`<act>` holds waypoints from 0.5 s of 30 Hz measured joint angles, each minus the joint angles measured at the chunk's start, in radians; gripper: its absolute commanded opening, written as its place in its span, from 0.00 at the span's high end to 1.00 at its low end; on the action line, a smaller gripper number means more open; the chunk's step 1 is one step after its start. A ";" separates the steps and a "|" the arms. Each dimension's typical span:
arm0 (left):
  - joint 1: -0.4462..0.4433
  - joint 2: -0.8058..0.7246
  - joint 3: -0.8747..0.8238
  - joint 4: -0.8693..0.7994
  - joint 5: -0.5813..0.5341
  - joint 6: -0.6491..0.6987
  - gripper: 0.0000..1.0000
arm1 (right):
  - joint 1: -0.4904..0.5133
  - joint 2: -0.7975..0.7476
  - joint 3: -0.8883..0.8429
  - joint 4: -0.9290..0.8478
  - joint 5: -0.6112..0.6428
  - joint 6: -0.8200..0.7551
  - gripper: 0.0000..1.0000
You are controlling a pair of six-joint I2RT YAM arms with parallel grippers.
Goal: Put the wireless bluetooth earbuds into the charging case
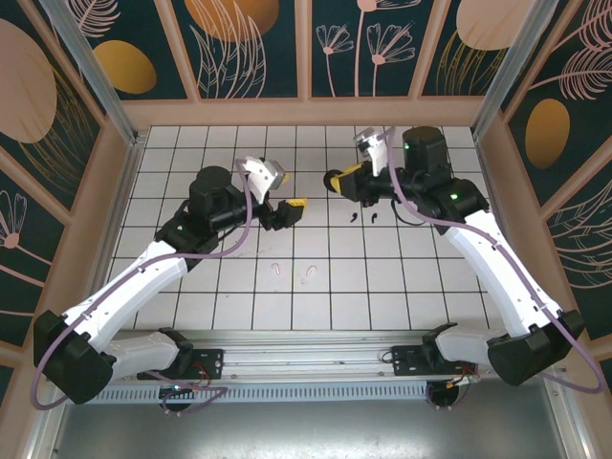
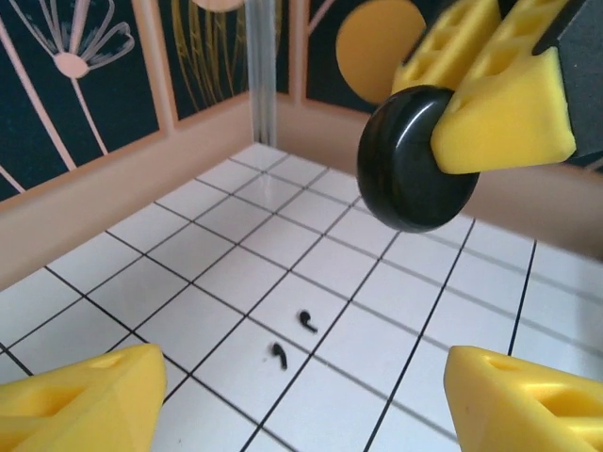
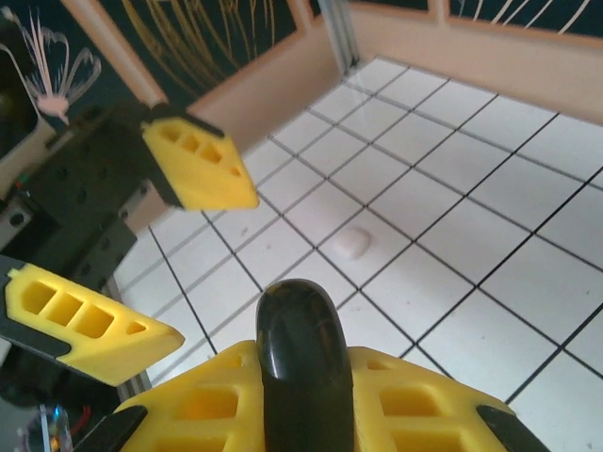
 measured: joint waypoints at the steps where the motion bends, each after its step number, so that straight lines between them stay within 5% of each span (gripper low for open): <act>1: 0.000 0.000 0.000 -0.015 0.017 0.032 0.23 | 0.009 0.003 0.000 -0.009 -0.001 -0.021 0.87; 7: 0.000 0.015 0.008 -0.047 0.166 0.151 0.26 | 0.047 -0.008 -0.027 -0.021 -0.032 -0.129 0.88; 15: 0.032 0.089 0.045 -0.016 0.377 0.114 0.31 | 0.053 -0.030 -0.047 -0.041 -0.063 -0.186 0.89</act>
